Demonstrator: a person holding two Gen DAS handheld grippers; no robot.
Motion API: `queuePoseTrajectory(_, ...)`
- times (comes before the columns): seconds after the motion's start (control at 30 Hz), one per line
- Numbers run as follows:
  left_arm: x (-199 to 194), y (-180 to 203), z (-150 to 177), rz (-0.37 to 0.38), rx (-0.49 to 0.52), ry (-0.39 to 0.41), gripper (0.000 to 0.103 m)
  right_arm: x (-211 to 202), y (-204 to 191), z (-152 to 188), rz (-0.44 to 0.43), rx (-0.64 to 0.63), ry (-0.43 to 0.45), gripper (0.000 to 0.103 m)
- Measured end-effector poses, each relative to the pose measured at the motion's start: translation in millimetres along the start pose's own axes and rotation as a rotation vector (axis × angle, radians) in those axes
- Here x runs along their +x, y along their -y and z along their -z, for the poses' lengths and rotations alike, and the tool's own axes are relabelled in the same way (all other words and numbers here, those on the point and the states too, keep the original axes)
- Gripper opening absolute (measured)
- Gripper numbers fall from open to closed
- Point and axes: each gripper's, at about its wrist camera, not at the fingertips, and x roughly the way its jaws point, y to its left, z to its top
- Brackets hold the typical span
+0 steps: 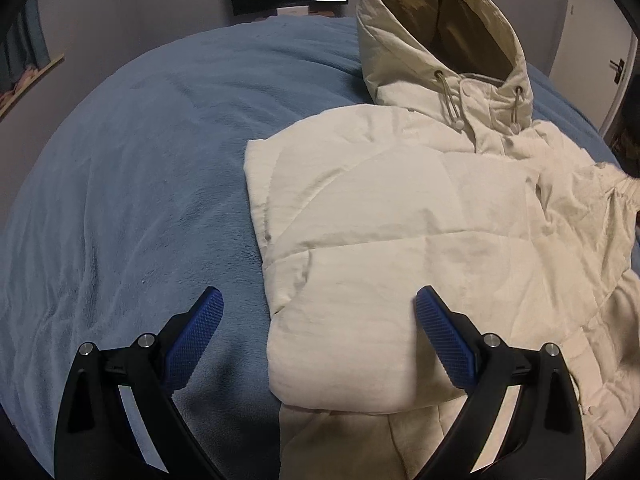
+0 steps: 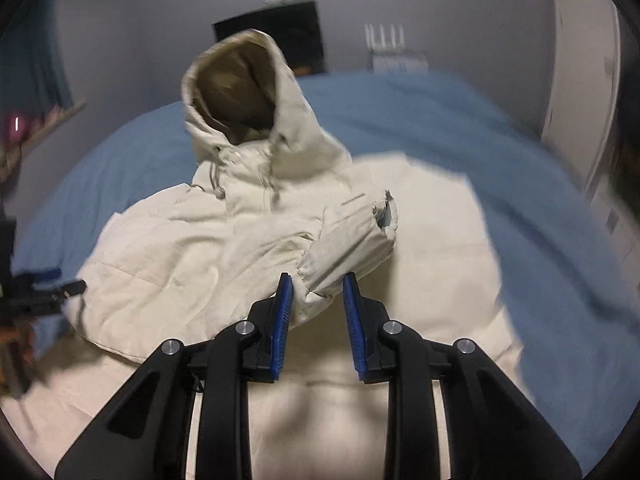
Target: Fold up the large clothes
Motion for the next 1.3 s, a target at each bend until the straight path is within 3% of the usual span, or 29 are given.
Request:
queuePoseTrajectory(0.07,1,2,0,-0.001,0.012,0.000,0.093,8,18,0,-0.075,0.090,-0.015,0.030)
queuePoseTrajectory(0.1,1,3,0,0.000,0.015,0.001,0.093,9,23,2,-0.096,0.123,-0.014,0.043)
queuePoseTrajectory(0.17,1,4,0,0.004,0.023,0.005,0.093,15,34,1,-0.158,0.201,-0.011,0.055)
queuePoseTrajectory(0.23,1,5,0,0.003,0.030,0.005,0.093,19,40,3,-0.182,0.245,-0.016,0.055)
queuePoseTrajectory(0.27,1,5,0,0.003,0.033,0.005,0.093,20,42,3,-0.180,0.252,-0.023,0.054)
queuePoseTrajectory(0.3,1,6,0,0.002,0.035,0.005,0.093,23,41,2,-0.160,0.243,-0.020,0.035)
queuePoseTrajectory(0.33,1,6,0,0.002,0.036,0.006,0.093,19,41,1,-0.141,0.230,-0.009,0.025)
queuePoseTrajectory(0.4,0,6,0,0.006,0.034,0.012,0.093,8,39,-2,-0.105,0.211,0.047,0.015)
queuePoseTrajectory(0.5,-2,7,0,0.011,0.031,0.018,0.093,-13,38,-10,-0.059,0.172,0.145,0.014)
queuePoseTrajectory(0.57,0,7,1,0.011,0.037,0.011,0.093,-20,39,-11,-0.015,0.155,0.165,0.014)
queuePoseTrajectory(0.73,2,10,2,0.004,0.059,-0.001,0.093,11,58,4,0.055,0.195,0.016,0.014)
queuePoseTrajectory(0.87,-2,11,1,0.001,0.067,0.017,0.093,22,72,13,0.027,0.227,-0.045,0.017)
queuePoseTrajectory(0.93,-10,12,0,0.013,0.068,0.045,0.093,17,75,9,0.031,0.229,-0.044,0.027)
queuePoseTrajectory(1.0,-18,14,-1,0.037,0.074,0.069,0.093,6,77,3,0.085,0.197,-0.017,0.044)
queuePoseTrajectory(1.17,-28,30,-17,0.179,0.079,0.077,0.094,-7,65,-21,0.106,0.050,0.017,0.053)
queuePoseTrajectory(1.3,-21,50,-35,0.204,0.117,0.086,0.094,1,39,-33,0.079,-0.097,0.017,0.060)
